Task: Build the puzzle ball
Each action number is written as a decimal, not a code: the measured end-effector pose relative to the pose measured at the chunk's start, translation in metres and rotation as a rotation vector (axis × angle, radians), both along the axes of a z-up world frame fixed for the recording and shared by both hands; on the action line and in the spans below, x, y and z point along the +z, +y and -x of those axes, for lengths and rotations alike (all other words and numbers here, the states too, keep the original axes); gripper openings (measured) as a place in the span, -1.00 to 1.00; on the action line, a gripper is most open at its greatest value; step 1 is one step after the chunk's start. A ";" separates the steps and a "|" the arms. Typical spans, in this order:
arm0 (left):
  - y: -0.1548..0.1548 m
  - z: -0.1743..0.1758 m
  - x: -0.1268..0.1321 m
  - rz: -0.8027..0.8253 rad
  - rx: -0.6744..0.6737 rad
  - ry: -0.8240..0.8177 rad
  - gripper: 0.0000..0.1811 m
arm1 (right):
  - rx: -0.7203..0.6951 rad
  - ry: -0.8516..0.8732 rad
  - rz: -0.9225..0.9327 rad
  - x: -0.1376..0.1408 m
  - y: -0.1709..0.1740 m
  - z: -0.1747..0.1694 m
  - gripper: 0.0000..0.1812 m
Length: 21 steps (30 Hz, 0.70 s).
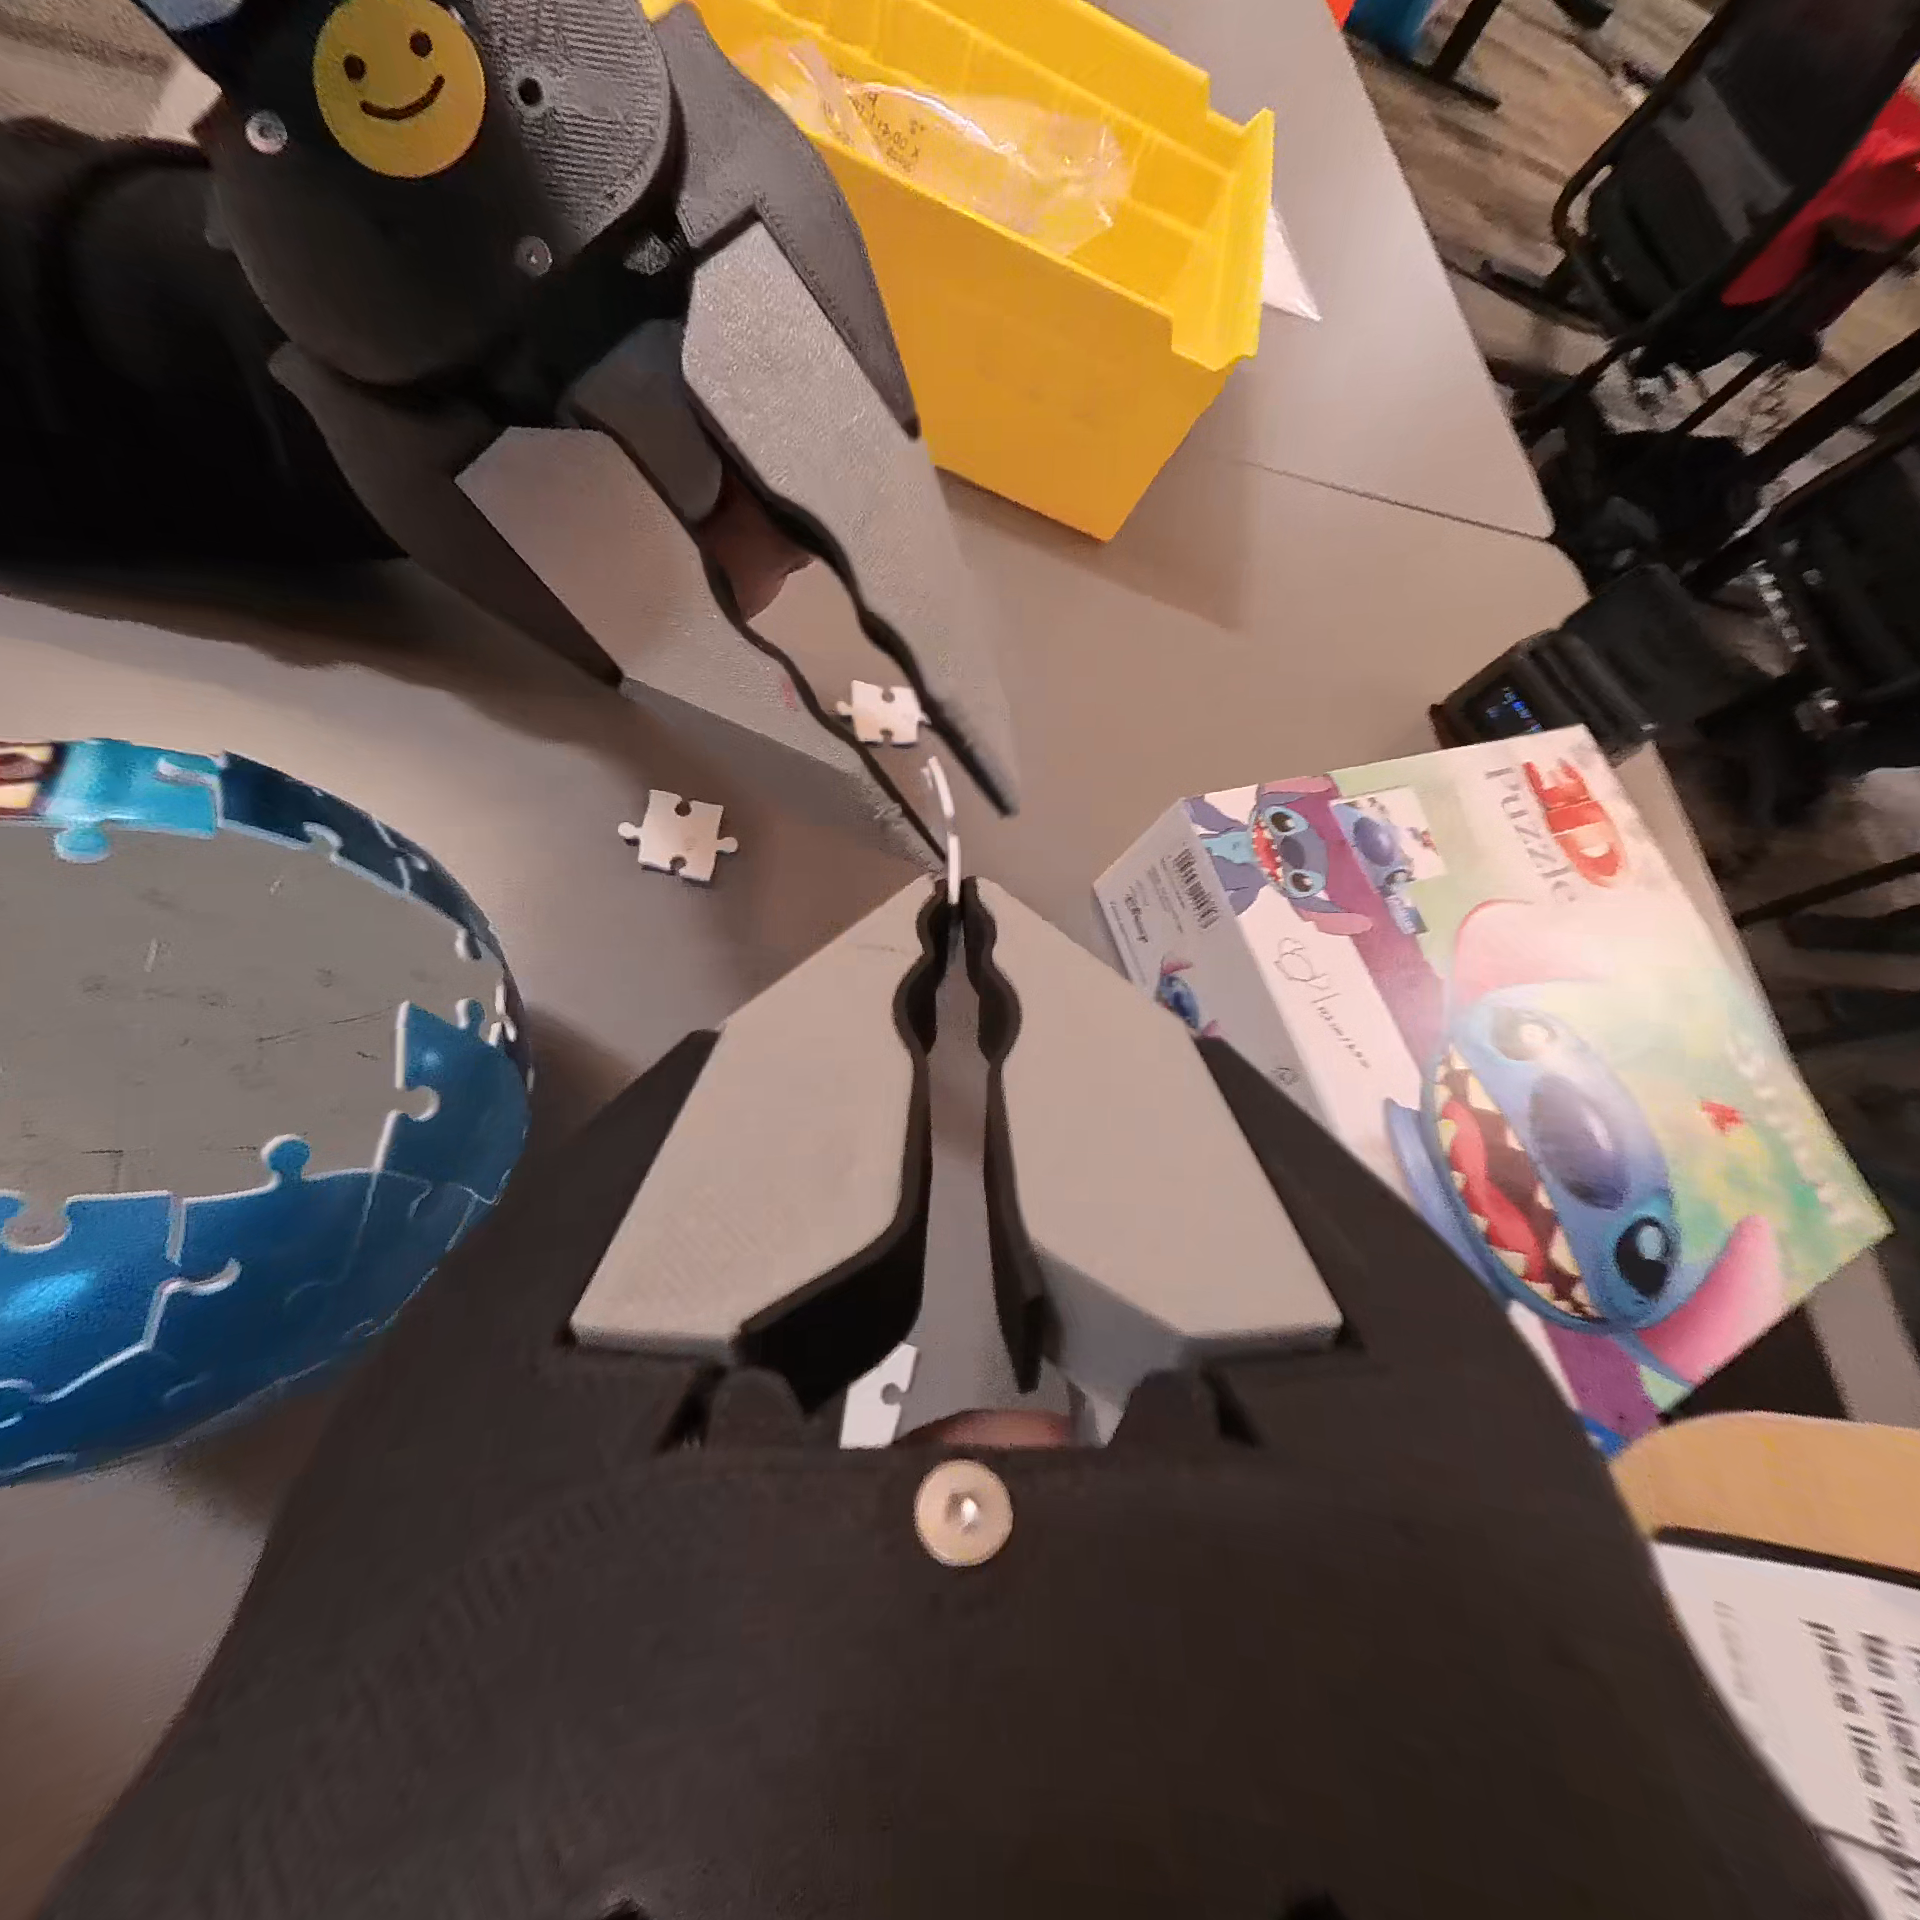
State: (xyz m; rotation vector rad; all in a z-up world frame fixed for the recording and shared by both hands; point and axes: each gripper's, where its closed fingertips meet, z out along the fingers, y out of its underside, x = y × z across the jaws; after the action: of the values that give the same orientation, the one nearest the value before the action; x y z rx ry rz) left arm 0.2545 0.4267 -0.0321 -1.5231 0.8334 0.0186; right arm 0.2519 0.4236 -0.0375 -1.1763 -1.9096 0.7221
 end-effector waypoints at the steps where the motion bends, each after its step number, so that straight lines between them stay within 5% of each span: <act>1: -0.001 -0.002 0.001 0.001 -0.009 -0.016 -0.94 | -0.001 0.003 -0.020 0.002 -0.001 -0.001 -1.00; 21: -0.009 -0.013 -0.012 0.183 -0.122 -0.137 -1.00 | 0.068 -0.046 0.040 0.001 -0.012 -0.009 -0.99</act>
State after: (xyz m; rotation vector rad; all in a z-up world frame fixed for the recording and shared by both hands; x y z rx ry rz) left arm 0.2676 0.4176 -0.0443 -1.6214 0.8341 -0.2551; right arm 0.2613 0.4112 -0.0370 -1.1671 -1.9895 0.7792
